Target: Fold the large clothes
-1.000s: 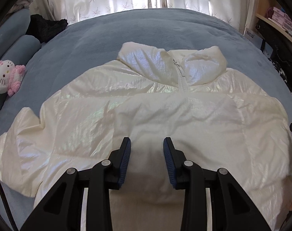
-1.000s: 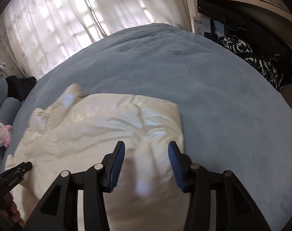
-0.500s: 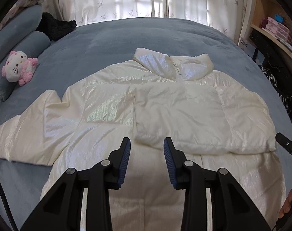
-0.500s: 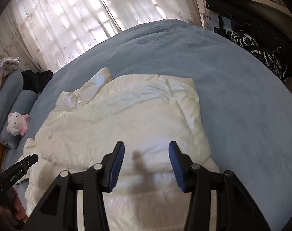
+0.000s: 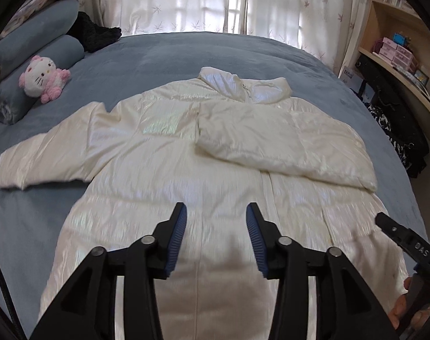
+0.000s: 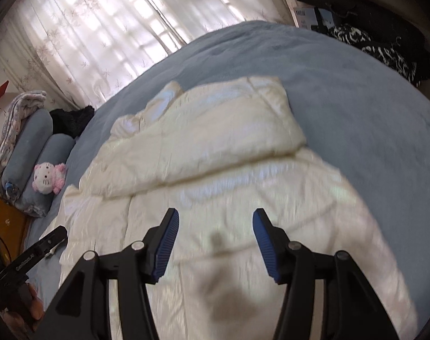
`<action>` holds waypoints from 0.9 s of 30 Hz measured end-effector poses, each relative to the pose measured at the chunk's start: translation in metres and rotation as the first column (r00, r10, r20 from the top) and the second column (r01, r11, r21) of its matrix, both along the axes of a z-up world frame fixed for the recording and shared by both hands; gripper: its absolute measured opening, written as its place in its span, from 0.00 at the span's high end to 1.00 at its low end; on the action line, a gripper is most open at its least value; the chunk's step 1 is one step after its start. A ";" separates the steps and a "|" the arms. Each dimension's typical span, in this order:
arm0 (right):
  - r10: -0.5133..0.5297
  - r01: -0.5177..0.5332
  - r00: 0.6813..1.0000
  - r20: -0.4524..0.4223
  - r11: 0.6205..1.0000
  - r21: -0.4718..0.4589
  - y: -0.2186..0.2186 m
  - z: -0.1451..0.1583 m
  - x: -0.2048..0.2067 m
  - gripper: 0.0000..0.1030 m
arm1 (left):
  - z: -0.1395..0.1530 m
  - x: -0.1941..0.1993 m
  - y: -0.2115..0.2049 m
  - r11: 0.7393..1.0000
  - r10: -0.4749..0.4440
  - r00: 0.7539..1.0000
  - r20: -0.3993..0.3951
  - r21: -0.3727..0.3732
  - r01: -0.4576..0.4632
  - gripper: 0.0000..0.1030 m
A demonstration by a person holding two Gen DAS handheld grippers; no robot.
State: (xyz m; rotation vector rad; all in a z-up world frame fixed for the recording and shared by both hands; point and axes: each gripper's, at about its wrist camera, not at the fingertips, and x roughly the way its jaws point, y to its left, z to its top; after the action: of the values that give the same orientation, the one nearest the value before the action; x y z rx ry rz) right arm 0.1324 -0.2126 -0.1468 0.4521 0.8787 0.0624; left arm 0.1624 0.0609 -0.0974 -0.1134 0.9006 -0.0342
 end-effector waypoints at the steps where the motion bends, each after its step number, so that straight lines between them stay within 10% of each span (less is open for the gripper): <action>1: 0.003 -0.002 1.000 -0.007 1.000 0.010 0.004 -0.002 -0.004 0.47 | 0.000 -0.008 0.002 1.000 0.003 1.000 0.005 0.006 -0.003 0.57; 27: 0.352 -0.341 0.936 0.017 0.915 -0.214 0.190 0.038 -0.040 0.47 | -0.006 -0.087 0.158 0.977 0.213 0.977 -0.025 -0.022 -0.213 0.53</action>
State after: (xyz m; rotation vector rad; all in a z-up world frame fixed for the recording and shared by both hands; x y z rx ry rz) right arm 0.0923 -0.0229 -0.1093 0.0932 0.8927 0.3058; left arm 0.0755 0.2190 -0.1035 -0.2336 0.9063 0.1558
